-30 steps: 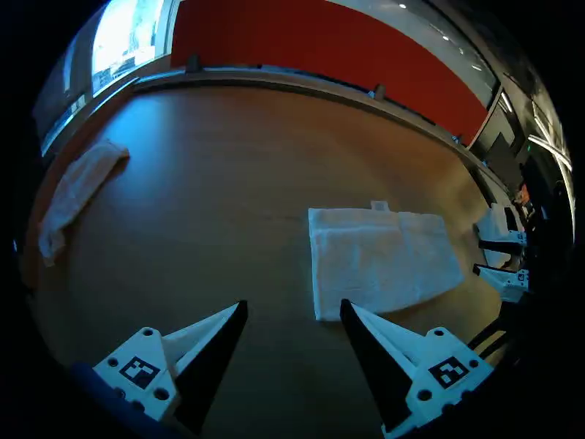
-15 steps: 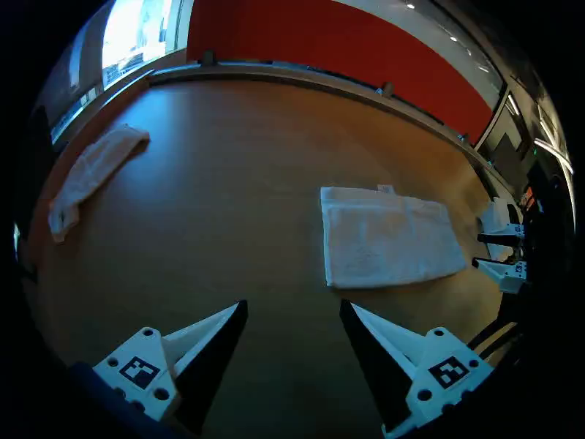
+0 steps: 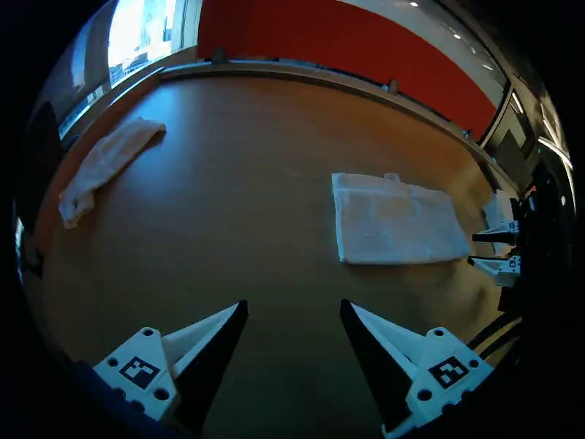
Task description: Fold towel
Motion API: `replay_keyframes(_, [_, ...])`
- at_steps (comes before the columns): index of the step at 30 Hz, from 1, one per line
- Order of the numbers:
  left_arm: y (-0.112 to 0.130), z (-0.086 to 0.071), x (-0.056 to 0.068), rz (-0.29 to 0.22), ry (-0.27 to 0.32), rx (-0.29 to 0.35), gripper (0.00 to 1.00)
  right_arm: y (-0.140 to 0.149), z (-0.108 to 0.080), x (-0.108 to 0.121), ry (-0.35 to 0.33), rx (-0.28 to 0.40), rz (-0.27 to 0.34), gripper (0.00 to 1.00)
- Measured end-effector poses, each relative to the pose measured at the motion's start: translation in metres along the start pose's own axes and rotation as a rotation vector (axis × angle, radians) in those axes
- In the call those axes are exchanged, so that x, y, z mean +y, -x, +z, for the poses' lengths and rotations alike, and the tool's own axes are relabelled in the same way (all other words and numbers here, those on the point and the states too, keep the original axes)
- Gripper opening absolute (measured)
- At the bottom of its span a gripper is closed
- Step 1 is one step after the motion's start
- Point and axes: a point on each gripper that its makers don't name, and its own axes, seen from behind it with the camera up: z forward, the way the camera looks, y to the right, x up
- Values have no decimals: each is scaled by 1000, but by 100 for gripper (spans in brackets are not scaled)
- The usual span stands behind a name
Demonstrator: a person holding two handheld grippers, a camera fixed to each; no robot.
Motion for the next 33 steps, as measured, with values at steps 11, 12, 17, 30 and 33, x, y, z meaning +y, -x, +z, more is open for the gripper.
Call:
replay_keyframes(11, [8,-5,-4,0,-1,-5,94,8,4,-6,-46,-29,-12,66])
replay_keyframes(12, [8,-5,-5,1,-2,-5,94,9,5,-6,-44,-32,-13,64])
replay_keyframes(17, [7,-6,-4,0,5,-2,94,11,5,-5,-48,-42,-6,54])
replay_keyframes(30, [7,-6,-3,0,10,-3,94,11,2,-4,-53,-42,3,24])
replay_keyframes(33, [7,-6,-3,2,13,-3,94,10,3,-4,-54,-42,1,19])
